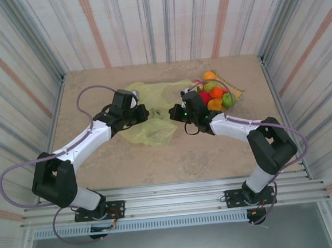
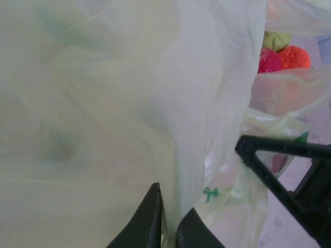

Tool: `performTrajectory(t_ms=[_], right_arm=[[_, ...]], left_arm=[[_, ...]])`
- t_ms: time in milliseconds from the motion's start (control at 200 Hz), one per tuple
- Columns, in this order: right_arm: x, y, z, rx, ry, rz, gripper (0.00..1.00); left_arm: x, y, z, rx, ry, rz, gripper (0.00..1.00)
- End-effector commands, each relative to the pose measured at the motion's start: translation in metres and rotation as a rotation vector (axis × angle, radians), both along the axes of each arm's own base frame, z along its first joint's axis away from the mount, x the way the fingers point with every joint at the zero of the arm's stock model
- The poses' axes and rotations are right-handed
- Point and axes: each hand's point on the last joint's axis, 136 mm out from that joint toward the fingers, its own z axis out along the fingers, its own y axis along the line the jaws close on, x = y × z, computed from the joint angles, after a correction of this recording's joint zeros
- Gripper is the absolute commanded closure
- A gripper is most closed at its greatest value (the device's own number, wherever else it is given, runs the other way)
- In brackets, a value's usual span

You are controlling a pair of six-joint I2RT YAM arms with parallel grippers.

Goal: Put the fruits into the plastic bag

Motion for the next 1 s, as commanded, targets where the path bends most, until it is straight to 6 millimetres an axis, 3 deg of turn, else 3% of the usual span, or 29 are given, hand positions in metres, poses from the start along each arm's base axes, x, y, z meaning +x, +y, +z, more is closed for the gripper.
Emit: performTrajectory(t_ms=[0,185,366,456,691,862,922,997], right_arm=[[-0.004,-0.017,0.016,-0.102,-0.058,-0.029,0.99],[-0.015,-0.056,0.027,-0.301,-0.128,-0.115,1.0],[-0.014,-0.072,0.025,-0.426,-0.117,-0.146,1.0],[-0.011,-0.073,0.024,-0.439,-0.108,-0.141,0.99],[-0.007,-0.067,0.013,-0.481,-0.05,-0.076,0.96],[-0.004,-0.091,0.005,-0.525,0.021,-0.083,0.97],[-0.005,-0.09,0.009,-0.515,0.021,-0.058,0.97],[-0.004,-0.083,0.02,-0.498,0.007,-0.029,0.97]], left_arm=[[-0.01,0.022,0.019,0.05,-0.041,-0.025,0.89],[-0.017,0.062,0.058,0.088,-0.1,-0.014,1.0],[-0.015,0.081,0.103,-0.125,-0.176,0.0,1.0],[-0.015,0.083,0.11,-0.128,-0.197,-0.024,1.0],[-0.021,0.072,0.097,-0.024,-0.179,-0.12,1.0],[-0.012,0.102,0.128,-0.032,-0.289,-0.016,1.0],[-0.011,0.1,0.14,0.003,-0.339,-0.033,1.0],[-0.009,0.092,0.139,0.122,-0.363,-0.077,1.0]])
